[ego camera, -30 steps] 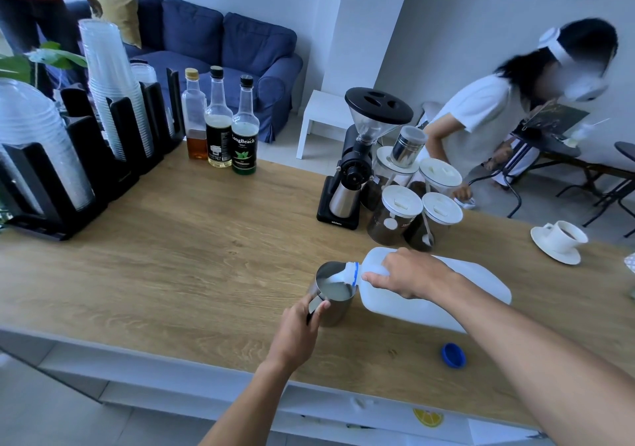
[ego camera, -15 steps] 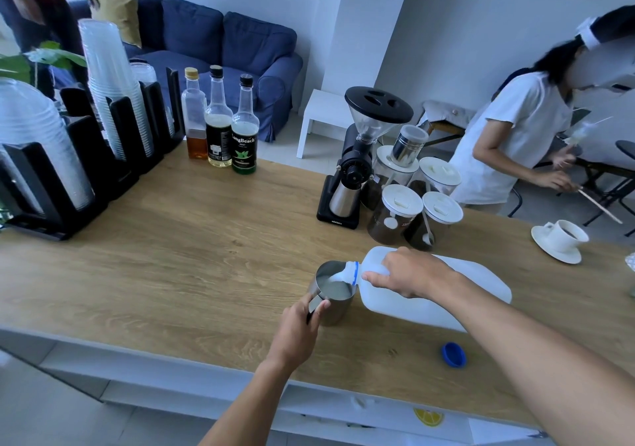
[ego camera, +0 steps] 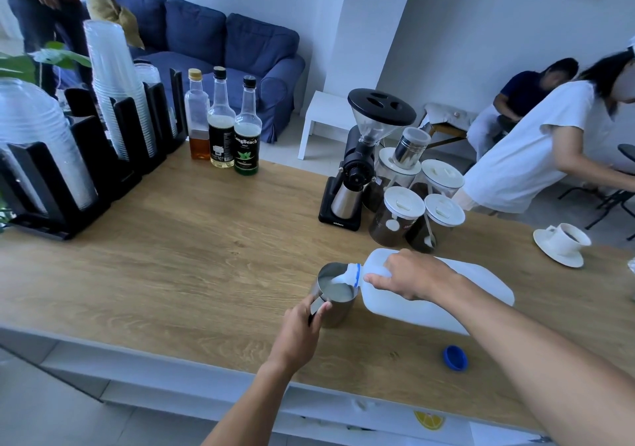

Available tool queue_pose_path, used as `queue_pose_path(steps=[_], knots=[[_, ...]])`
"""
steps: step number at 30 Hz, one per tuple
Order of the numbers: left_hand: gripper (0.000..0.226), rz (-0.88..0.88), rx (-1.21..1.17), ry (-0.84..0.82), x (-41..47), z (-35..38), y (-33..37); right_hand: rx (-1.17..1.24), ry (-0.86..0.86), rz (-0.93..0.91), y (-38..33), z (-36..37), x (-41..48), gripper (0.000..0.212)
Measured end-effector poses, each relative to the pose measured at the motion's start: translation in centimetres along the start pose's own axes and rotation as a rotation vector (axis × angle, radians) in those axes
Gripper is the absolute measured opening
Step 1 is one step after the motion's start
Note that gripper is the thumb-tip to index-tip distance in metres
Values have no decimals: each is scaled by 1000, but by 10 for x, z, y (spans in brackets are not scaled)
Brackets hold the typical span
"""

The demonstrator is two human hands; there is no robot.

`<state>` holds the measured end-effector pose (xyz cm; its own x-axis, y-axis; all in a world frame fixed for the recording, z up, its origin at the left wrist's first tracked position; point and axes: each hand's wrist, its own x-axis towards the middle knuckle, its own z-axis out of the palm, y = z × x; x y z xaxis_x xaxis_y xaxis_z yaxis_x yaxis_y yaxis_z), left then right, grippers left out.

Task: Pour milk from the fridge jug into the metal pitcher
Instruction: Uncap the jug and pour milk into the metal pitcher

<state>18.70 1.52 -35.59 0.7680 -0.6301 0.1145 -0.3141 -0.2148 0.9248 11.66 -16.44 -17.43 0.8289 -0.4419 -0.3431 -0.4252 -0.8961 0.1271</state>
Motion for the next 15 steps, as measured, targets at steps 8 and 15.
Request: queue_pose_path(steps=[8,15], knots=[[31,9,-35,-29,0,2,-3,-6,-6,-1,-1,-1,-2,62],[31,26,-29,-19,-1,-2,5,-20,-11,7,-2,-1,-1,64]])
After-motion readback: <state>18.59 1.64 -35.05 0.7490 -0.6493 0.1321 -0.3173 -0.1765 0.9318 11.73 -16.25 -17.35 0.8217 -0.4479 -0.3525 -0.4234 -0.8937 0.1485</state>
